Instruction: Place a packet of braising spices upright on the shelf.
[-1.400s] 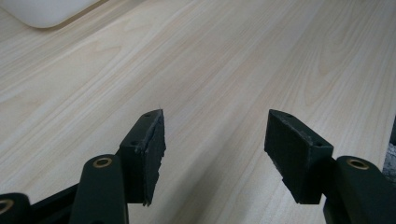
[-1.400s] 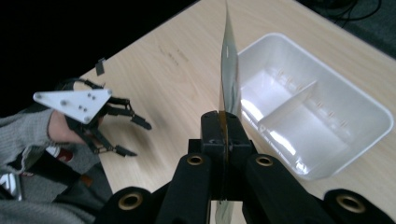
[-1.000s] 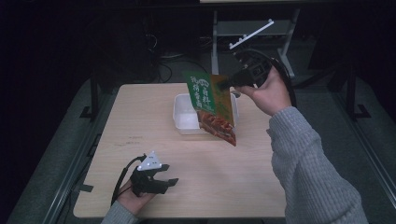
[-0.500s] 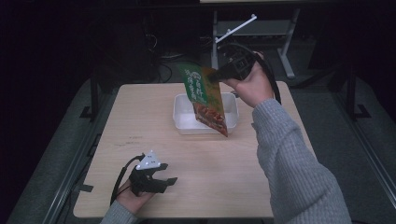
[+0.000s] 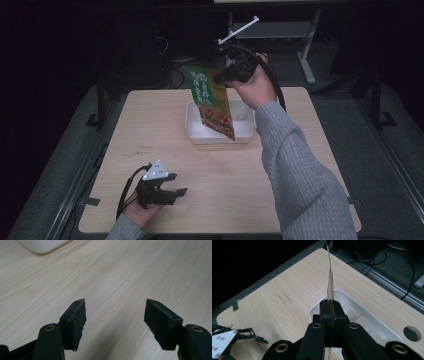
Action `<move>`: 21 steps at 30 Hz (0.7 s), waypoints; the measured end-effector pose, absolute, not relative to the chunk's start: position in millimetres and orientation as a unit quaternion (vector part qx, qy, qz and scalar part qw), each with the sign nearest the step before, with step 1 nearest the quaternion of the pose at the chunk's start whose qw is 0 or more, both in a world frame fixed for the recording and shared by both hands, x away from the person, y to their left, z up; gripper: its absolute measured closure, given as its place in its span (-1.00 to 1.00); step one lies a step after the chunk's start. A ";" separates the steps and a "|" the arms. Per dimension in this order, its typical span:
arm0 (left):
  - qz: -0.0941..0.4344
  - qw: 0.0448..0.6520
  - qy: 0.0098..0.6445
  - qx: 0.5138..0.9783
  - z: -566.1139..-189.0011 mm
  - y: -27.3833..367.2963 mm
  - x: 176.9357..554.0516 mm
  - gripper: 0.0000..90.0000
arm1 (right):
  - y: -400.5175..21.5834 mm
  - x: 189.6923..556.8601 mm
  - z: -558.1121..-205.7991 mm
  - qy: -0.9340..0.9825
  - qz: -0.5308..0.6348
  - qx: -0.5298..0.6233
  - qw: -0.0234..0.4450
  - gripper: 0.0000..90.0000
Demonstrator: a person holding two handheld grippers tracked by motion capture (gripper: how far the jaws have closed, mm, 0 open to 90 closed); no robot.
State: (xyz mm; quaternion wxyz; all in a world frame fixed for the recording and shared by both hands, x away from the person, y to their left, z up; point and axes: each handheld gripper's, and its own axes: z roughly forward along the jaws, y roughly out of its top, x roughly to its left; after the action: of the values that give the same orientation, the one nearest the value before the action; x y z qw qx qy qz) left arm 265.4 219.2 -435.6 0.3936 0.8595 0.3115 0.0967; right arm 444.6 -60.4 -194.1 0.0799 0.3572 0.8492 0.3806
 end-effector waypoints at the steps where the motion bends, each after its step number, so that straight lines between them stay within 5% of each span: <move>1: 0.097 0.393 0.311 0.860 -435.8 219.4 265.6 -0.26 | -58.5 446.2 -195.2 0.849 0.380 0.358 0.081 1.00; 21: 0.097 0.396 0.315 0.857 -435.9 223.5 266.4 -0.29 | -20.5 470.0 -225.2 0.840 0.387 0.359 0.126 1.00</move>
State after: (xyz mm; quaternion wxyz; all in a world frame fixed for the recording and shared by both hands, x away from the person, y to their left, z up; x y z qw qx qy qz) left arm 266.4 223.5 -435.9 0.3962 0.8568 0.3154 0.0973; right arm 470.0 -20.5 -225.2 0.1261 0.3588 0.8400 0.3870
